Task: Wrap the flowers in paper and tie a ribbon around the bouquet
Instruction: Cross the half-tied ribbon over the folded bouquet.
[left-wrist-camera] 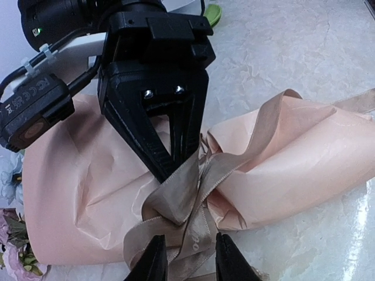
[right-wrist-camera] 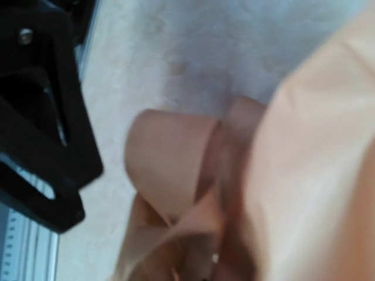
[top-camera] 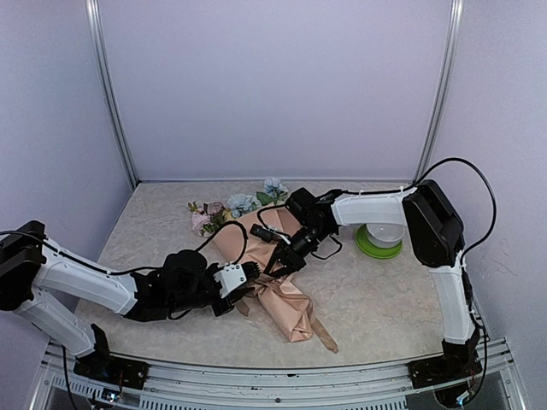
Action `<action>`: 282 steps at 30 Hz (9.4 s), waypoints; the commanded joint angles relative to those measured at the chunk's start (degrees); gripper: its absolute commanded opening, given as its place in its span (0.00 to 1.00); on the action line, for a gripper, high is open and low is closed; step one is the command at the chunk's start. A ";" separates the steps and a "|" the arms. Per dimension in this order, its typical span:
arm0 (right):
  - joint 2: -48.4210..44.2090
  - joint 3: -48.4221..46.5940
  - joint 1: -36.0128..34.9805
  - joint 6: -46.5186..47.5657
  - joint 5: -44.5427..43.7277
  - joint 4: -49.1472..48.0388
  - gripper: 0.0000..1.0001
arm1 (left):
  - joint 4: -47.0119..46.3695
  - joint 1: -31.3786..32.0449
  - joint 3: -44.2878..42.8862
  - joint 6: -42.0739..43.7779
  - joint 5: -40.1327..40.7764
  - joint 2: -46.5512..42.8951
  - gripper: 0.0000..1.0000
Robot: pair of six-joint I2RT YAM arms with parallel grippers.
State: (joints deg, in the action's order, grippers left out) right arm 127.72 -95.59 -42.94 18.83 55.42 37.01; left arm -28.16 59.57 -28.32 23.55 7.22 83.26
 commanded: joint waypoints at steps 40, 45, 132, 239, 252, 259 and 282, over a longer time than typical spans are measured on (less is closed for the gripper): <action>0.73 0.74 -1.53 1.80 1.95 -3.79 0.26 | -6.03 -4.00 -4.56 -5.70 -0.60 9.03 0.00; -1.42 2.36 -1.62 0.26 -0.83 -6.15 0.28 | -6.56 -4.29 -4.38 -6.49 -3.29 9.10 0.00; -7.70 5.37 -1.53 -2.16 -10.31 -4.16 0.00 | -11.25 -17.12 -0.87 -22.77 -27.55 6.92 0.00; -5.51 -0.14 -5.44 2.98 -19.89 1.07 0.00 | -10.25 -15.81 -0.86 -22.76 -27.09 7.64 0.00; -10.83 4.91 -1.93 -5.15 -14.74 -8.66 0.03 | -9.80 -15.54 -0.82 -22.50 -26.13 7.15 0.00; -9.88 5.73 -1.56 -5.75 -15.86 -9.06 0.09 | -9.76 -15.54 -0.84 -22.47 -25.93 7.60 0.00; -9.57 5.98 0.53 -12.92 -16.57 -14.26 0.00 | -8.91 -15.32 -0.63 -22.21 -24.24 7.72 0.00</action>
State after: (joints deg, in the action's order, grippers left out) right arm 119.11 -90.17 -43.05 7.70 38.46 25.04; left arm -37.89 43.72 -28.27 0.47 -18.48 90.83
